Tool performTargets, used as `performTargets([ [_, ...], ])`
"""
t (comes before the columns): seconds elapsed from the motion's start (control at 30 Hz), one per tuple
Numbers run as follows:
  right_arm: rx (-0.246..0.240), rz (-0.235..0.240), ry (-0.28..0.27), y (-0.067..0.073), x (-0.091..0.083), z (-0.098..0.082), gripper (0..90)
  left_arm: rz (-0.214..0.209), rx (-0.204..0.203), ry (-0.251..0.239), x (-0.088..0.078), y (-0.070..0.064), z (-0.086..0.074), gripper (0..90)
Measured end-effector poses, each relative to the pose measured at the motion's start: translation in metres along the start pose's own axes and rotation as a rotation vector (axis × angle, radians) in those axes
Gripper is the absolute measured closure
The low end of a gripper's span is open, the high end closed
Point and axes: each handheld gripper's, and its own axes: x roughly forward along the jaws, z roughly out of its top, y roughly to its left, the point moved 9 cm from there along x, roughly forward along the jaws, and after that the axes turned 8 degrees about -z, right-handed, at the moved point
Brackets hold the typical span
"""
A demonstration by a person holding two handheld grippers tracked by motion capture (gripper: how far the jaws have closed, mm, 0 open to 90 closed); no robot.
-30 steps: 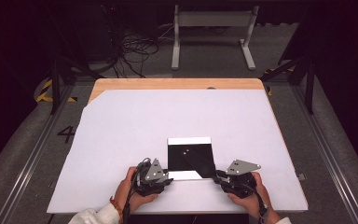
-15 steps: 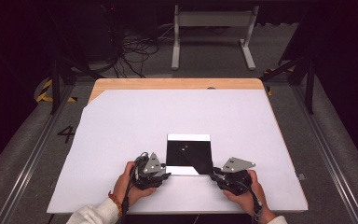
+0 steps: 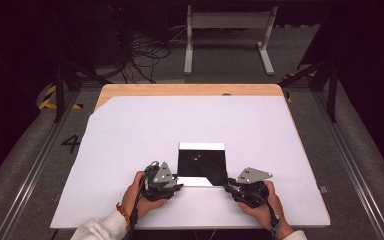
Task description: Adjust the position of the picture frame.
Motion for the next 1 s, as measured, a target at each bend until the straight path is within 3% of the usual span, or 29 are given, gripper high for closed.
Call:
performTargets([
  [0.37,-0.014,0.000,-0.002,0.000,0.001,0.001,70.3,-0.004,0.005,-0.009,-0.003,-0.001,-0.001,64.3],
  [0.5,-0.016,0.005,0.002,-0.001,0.000,0.000,68.1,-0.014,0.019,-0.039,-0.012,-0.001,-0.001,63.6],
  [0.8,-0.055,0.041,0.022,-0.001,-0.010,-0.006,66.7,0.007,0.021,-0.067,-0.034,0.001,-0.011,52.6],
  [1.0,-0.054,0.056,0.028,-0.005,-0.017,-0.004,68.3,0.051,0.022,-0.074,-0.049,0.003,-0.021,44.9],
])
